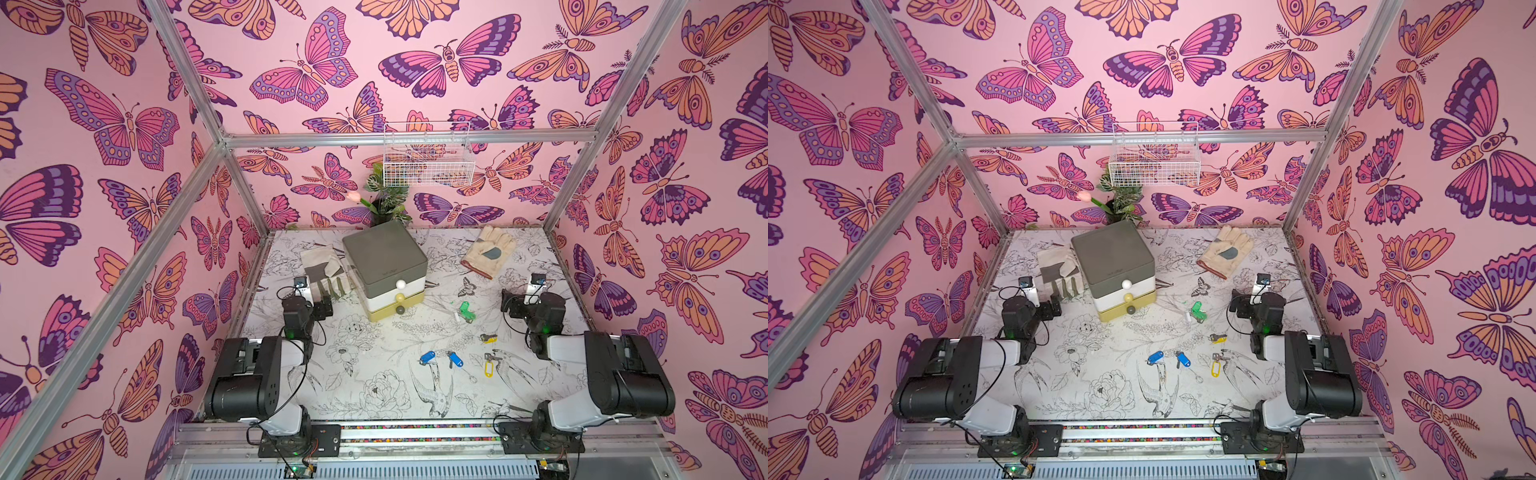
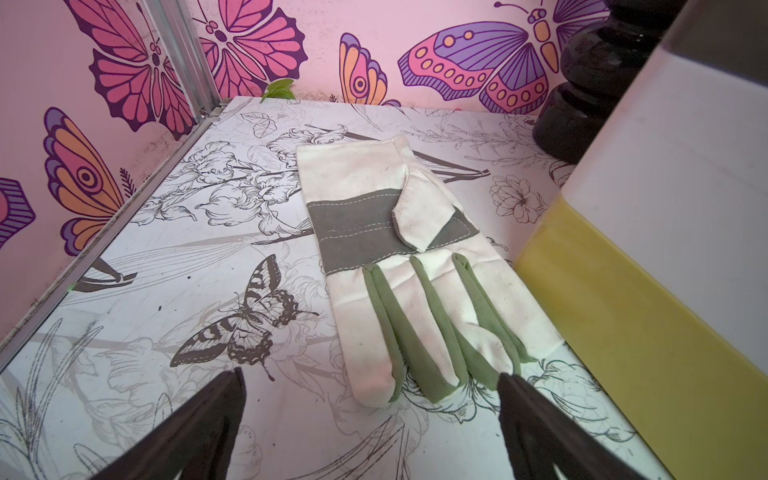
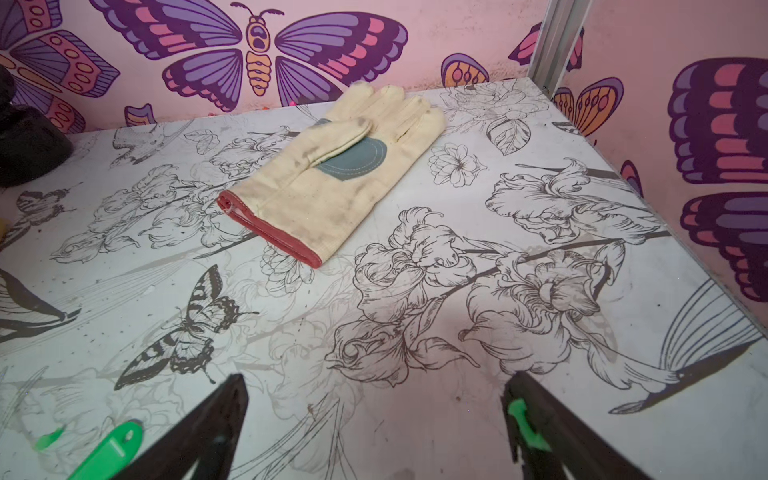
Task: Take the keys out of the drawer
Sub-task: Reset both arms
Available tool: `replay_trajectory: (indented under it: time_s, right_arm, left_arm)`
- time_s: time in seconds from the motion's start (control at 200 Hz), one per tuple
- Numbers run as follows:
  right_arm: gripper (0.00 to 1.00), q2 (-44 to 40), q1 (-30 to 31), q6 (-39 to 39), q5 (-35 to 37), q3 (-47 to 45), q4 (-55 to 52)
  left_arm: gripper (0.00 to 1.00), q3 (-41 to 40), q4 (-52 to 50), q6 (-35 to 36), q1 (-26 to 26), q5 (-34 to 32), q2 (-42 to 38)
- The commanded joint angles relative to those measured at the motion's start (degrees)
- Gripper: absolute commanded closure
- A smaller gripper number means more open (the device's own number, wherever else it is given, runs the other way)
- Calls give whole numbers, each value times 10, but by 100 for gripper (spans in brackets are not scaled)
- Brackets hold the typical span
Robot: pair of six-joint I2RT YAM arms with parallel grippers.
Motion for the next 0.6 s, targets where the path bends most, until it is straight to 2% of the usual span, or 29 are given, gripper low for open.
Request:
replay_trajectory:
  time_s: [0.0,0.596]
  right_arm:
    - [1,-3,-1,7,7,7,9]
    - [1,-7,0,6,7,11,-4]
  left_arm:
    - [0,-4,14,6,0,4,3]
    - [0,0,18,13,-2,11,11]
